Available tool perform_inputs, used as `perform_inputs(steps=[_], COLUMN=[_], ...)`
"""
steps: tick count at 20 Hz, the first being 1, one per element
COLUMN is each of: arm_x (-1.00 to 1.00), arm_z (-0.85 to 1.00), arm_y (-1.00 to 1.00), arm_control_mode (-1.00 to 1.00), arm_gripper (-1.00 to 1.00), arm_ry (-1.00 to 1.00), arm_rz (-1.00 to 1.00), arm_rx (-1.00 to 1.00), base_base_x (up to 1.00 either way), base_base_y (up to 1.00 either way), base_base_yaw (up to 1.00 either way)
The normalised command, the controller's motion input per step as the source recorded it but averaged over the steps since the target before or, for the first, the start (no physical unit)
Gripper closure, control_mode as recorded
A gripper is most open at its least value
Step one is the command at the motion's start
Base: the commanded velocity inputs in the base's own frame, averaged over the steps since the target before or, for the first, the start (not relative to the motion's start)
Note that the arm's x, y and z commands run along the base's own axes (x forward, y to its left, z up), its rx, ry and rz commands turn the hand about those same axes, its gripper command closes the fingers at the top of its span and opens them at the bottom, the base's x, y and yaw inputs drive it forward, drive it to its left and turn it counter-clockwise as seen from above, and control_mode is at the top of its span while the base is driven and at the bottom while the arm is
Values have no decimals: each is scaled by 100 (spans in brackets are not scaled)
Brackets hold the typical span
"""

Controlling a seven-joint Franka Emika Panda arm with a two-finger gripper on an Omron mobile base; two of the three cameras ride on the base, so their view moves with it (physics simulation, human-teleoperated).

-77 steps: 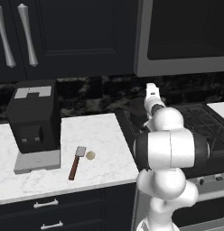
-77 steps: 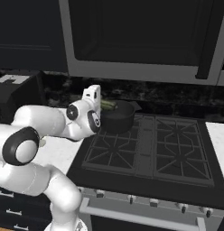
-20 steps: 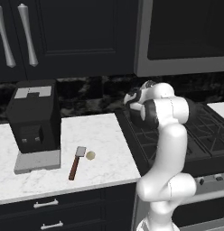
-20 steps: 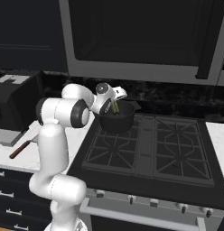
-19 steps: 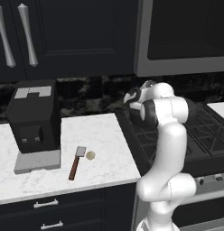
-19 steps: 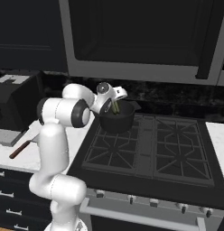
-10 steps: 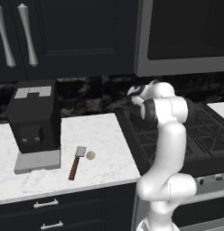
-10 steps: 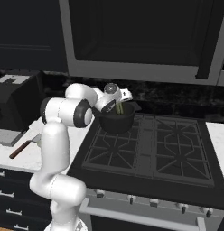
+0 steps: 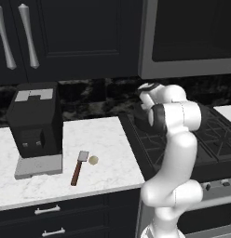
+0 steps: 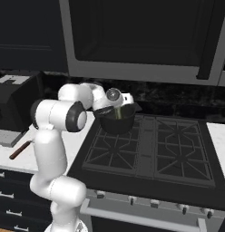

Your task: Put the garlic and cucumber in the pot. Retrieve the spatula and lightly stir the vegetables in the pot.

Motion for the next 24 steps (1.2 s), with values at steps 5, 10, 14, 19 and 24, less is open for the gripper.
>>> perform_inputs(steps=[5,10,14,19,24], arm_x=[-91,-98,-86,-78,-72], arm_z=[24,55,88,100,100], arm_y=[5,10,41,54,46], arm_control_mode=[-100,-100,-100,-100,-100], arm_gripper=[-100,-100,-100,-100,-100], arm_ry=[-17,-14,0,1,1], arm_rz=[0,0,0,0,0], arm_rx=[7,8,12,11,8], base_base_x=[0,0,0,0,0], base_base_y=[0,0,0,0,0], base_base_yaw=[0,0,0,0,0])
